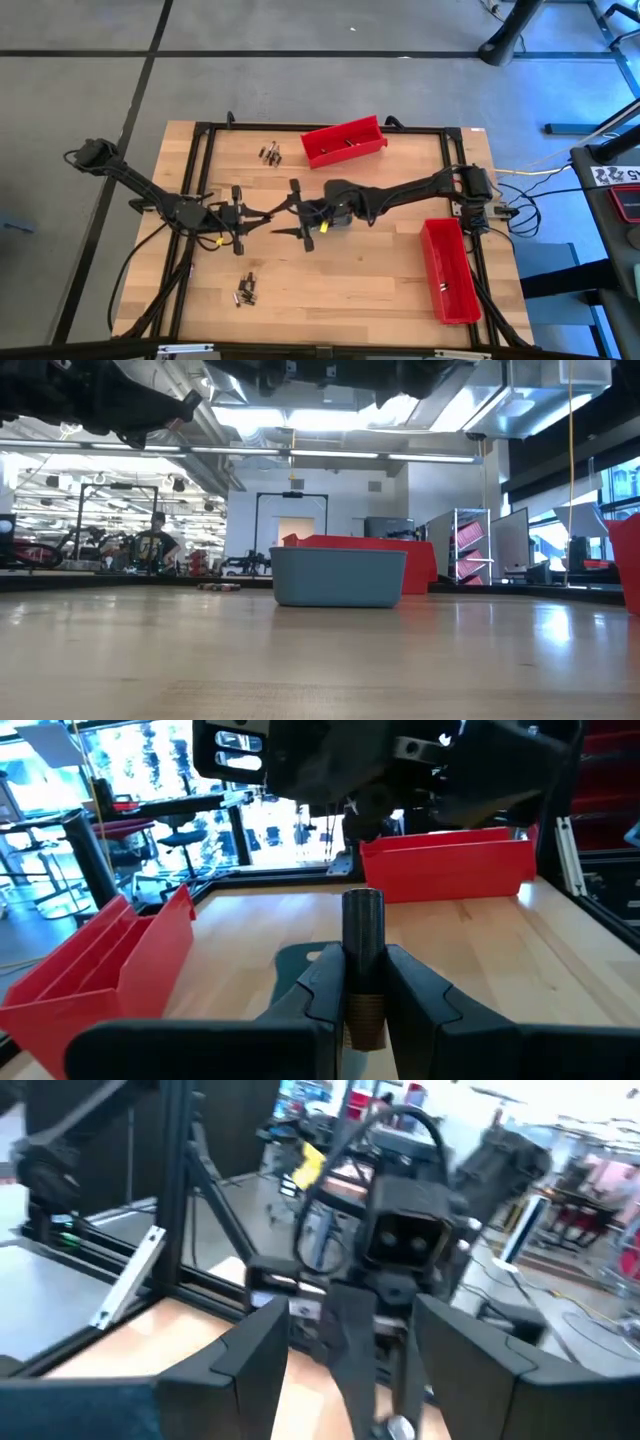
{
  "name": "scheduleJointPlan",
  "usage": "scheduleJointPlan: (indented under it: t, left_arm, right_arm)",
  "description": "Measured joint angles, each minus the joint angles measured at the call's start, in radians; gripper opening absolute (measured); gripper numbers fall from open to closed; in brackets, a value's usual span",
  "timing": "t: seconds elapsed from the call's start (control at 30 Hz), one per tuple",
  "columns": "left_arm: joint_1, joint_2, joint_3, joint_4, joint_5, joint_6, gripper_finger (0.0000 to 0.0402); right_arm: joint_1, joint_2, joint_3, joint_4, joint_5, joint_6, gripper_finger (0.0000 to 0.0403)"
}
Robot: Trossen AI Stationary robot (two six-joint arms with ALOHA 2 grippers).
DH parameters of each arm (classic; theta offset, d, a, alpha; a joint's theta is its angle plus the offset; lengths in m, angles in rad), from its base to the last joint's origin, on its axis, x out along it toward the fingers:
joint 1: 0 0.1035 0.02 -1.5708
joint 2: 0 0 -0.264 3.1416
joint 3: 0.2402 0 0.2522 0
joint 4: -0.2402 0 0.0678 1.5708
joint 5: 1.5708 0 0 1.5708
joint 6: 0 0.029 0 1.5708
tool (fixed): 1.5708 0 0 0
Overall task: Sort batteries
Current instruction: Put the black battery into the top red bin
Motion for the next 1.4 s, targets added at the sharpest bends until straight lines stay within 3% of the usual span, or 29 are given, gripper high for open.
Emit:
scheduleJointPlan:
  t: [0.27,0.6,1.1,1.4]
  left_arm:
    - [0.000,0.000,0.000,-0.023,0.000,-0.008,0.0039]
    - [0.000,0.000,0.001,-0.016,0.008,-0.008,0.0040]
    - [-0.001,0.000,0.001,-0.016,0.052,-0.020,0.0042]
    - [0.000,0.000,0.001,-0.012,0.052,-0.098,0.0073]
  right_arm:
    - [-0.015,0.000,0.007,-0.112,0.071,0.001,0.0215]
    - [-0.048,0.027,0.007,-0.139,-0.005,0.016,0.0208]
    - [-0.046,0.045,0.007,-0.089,-0.032,0.015,0.0041]
    - [-0.046,0.045,0.007,-0.074,-0.023,0.041,0.0034]
